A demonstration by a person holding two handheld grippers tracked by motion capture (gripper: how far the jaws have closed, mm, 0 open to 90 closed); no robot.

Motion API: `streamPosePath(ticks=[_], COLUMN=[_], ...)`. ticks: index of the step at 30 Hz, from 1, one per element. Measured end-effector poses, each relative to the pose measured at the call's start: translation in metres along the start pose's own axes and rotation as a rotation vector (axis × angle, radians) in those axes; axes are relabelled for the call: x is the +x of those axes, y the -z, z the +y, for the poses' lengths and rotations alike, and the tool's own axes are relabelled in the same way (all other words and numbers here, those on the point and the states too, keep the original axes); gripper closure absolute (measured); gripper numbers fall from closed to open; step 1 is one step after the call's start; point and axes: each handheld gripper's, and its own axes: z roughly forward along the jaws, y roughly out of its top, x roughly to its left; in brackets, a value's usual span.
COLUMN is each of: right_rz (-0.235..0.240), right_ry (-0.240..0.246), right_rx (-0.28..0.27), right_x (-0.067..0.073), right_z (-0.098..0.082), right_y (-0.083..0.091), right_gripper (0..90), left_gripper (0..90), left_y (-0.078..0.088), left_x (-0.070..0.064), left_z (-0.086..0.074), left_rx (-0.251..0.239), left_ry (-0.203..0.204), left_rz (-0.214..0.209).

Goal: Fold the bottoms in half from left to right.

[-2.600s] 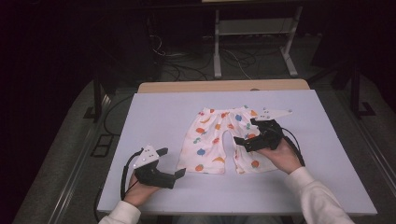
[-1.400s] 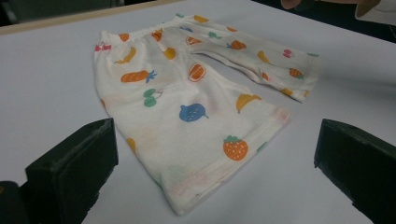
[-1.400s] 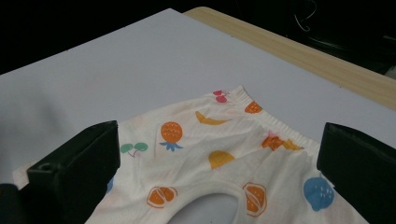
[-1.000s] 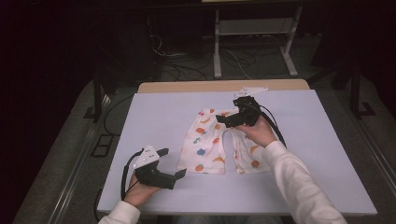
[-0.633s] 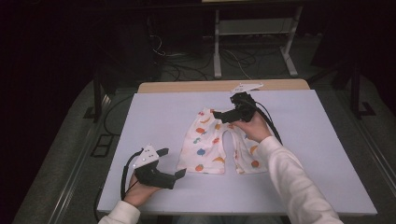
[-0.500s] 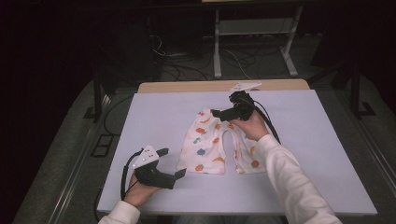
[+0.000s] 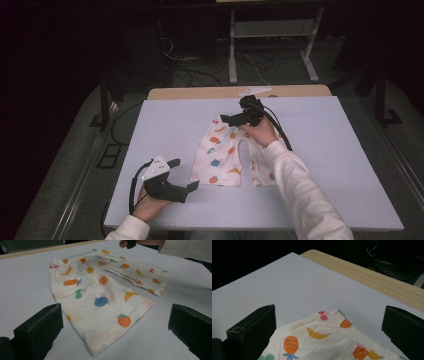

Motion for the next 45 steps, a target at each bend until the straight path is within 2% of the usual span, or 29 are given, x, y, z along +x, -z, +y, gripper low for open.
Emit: streamPosePath(ticks=[19,26,31,35,45], right_rz=[0.004,-0.013,-0.032,-0.031,-0.044], right_ry=[-0.018,-0.029,-0.021,-0.044,-0.061], right_rx=[0.019,0.028,0.033,0.032,0.022], right_x=[0.005,0.005,0.005,0.004,0.003], right_z=[-0.007,-0.008,-0.006,-0.002,0.003], right_y=[-0.030,-0.038,-0.044,-0.052,-0.065], right_gripper=[0.0,0.0,0.0,0.0,2.4], left_gripper=[0.0,0.0,0.0,0.0,0.0], left_y=[0.000,0.001,0.001,0.002,0.003], left_x=[-0.001,-0.002,-0.001,-0.001,-0.001], left_z=[0.000,0.000,0.000,0.000,-0.001], left_rx=[-0.004,-0.003,-0.005,-0.007,-0.011], left_ry=[-0.001,-0.001,0.001,0.003,0.006], left_rz=[-0.003,-0.001,0.001,-0.001,0.000])
